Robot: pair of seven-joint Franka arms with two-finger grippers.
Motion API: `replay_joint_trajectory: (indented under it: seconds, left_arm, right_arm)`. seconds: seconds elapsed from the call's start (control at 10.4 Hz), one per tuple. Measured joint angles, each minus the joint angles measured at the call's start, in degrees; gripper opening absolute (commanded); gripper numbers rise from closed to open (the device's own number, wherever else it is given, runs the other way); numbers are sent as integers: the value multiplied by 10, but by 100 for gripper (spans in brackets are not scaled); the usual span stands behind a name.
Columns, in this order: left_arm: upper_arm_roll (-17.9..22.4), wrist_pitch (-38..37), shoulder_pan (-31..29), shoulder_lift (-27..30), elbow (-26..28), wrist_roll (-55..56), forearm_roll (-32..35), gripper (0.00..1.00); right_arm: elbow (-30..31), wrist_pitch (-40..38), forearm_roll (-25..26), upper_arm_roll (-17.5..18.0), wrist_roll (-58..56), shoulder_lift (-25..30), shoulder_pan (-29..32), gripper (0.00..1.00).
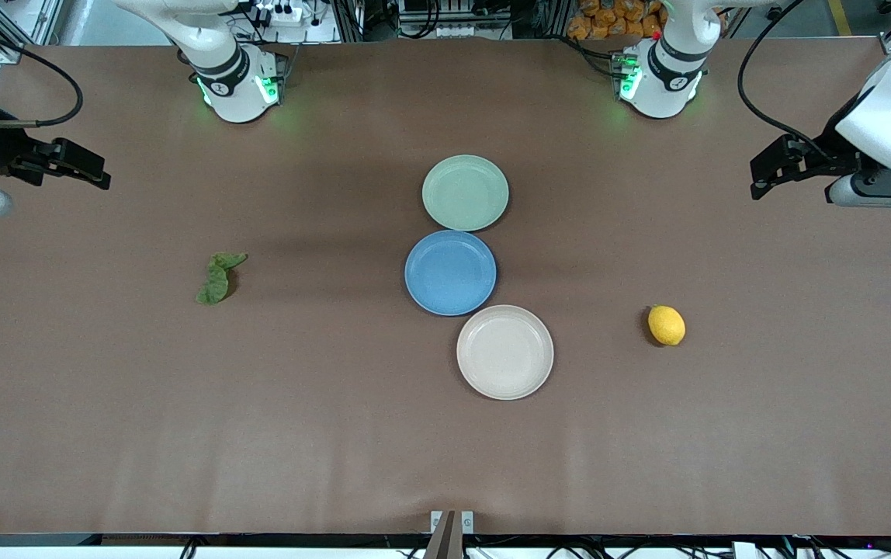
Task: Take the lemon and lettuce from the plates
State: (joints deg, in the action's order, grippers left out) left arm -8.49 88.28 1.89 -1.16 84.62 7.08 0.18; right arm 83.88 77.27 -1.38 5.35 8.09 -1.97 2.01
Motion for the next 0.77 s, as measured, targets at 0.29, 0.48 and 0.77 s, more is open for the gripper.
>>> replay_joint_trajectory:
  seconds: [0.29, 0.48, 0.77]
  left_arm:
    - [0, 9, 0, 0, -2, 0, 0, 100]
    - [0, 9, 0, 0, -3, 0, 0, 100]
    - [0, 9, 0, 0, -4, 0, 0, 100]
  right_arm:
    - [0, -3, 0, 0, 0, 0, 0, 100]
    - [0, -3, 0, 0, 0, 0, 0, 100]
    - [0, -5, 0, 0, 0, 0, 0, 100]
